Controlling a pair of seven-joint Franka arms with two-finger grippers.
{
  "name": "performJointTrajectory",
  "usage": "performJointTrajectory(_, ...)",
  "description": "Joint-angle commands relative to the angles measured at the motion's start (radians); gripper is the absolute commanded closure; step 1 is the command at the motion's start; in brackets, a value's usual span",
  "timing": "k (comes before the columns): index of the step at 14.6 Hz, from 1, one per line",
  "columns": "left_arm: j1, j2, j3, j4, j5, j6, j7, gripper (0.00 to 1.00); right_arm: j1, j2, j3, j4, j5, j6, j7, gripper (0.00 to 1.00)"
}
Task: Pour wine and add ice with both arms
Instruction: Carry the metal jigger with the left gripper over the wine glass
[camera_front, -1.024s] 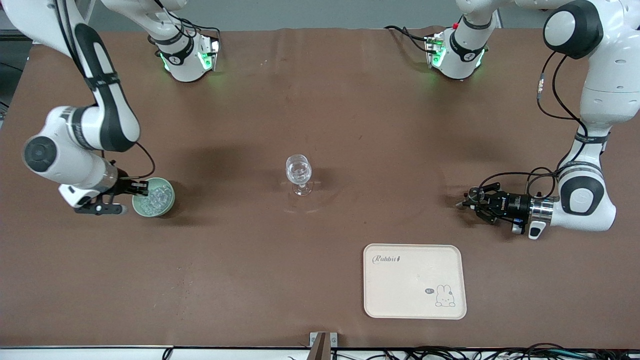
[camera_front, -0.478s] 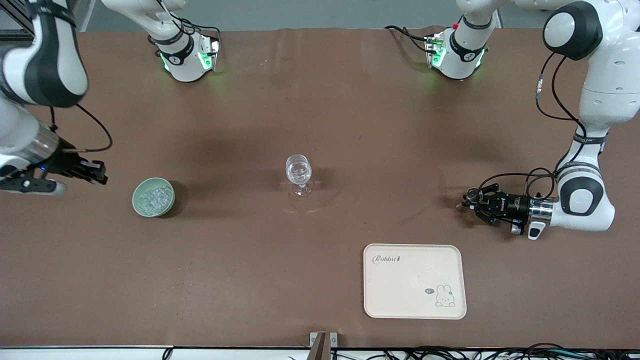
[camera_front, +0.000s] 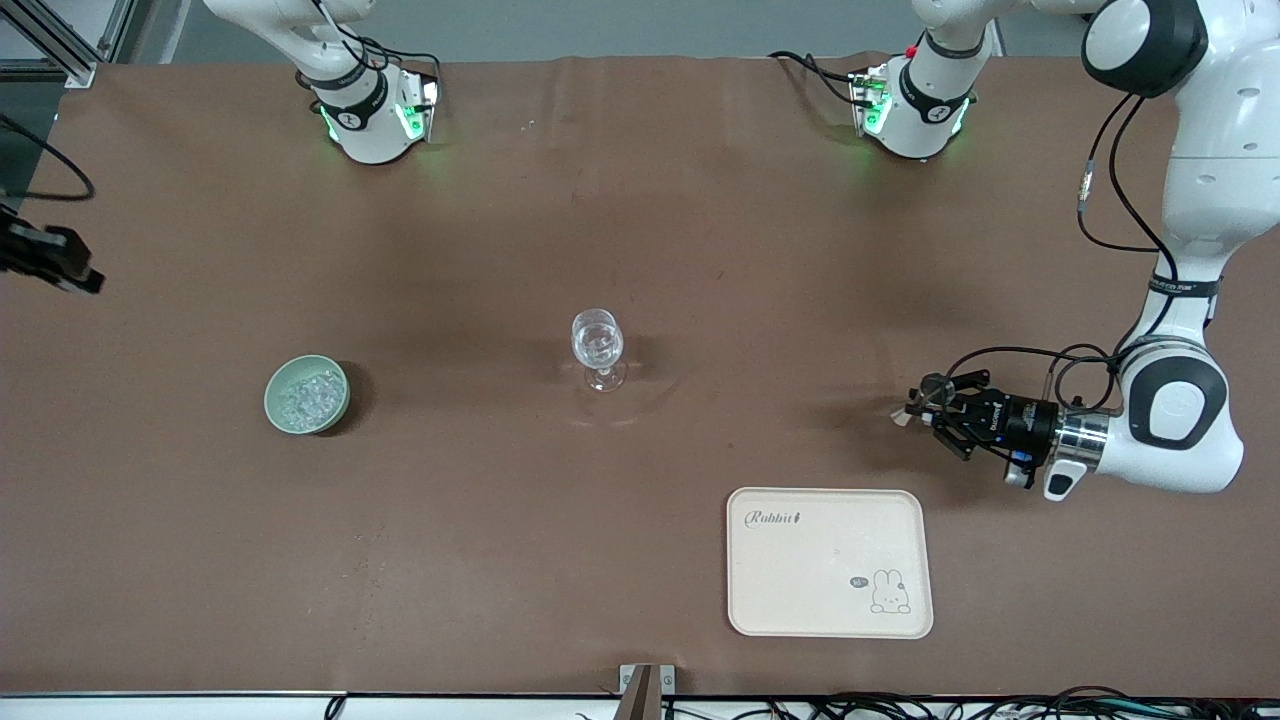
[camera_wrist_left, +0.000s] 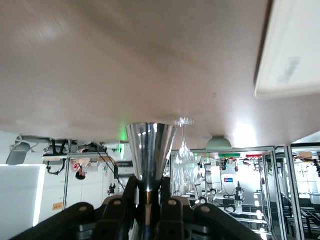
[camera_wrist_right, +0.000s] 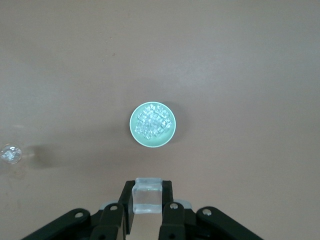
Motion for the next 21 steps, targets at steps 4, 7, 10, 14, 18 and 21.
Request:
performJointTrajectory(4, 0.001, -0.038, -0.188, -0.012, -0.013, 0.166, -0.148, 1.00, -0.008, 0.016, 0.014, 0.059, 0.001, -0.071, 0.008, 0.97)
performJointTrajectory(7, 0.000, -0.050, -0.290, -0.013, -0.001, 0.273, -0.263, 1.00, -0.010, 0.017, 0.014, 0.059, 0.001, -0.068, 0.006, 0.97)
performJointTrajectory(10, -0.035, -0.076, -0.339, -0.023, 0.001, 0.340, -0.350, 1.00, -0.008, 0.017, 0.014, 0.059, 0.001, -0.066, 0.006, 0.97)
performJointTrajectory(14, -0.129, -0.136, -0.339, -0.065, 0.002, 0.466, -0.468, 1.00, -0.008, 0.017, 0.014, 0.059, 0.002, -0.069, 0.005, 0.97)
performJointTrajectory(18, -0.197, -0.191, -0.339, -0.116, 0.005, 0.550, -0.539, 1.00, -0.010, 0.017, 0.014, 0.059, 0.002, -0.069, 0.003, 0.97)
performJointTrajectory(21, -0.217, -0.257, -0.337, -0.203, 0.005, 0.599, -0.539, 1.00, -0.010, 0.017, 0.014, 0.059, 0.002, -0.069, 0.003, 0.97)
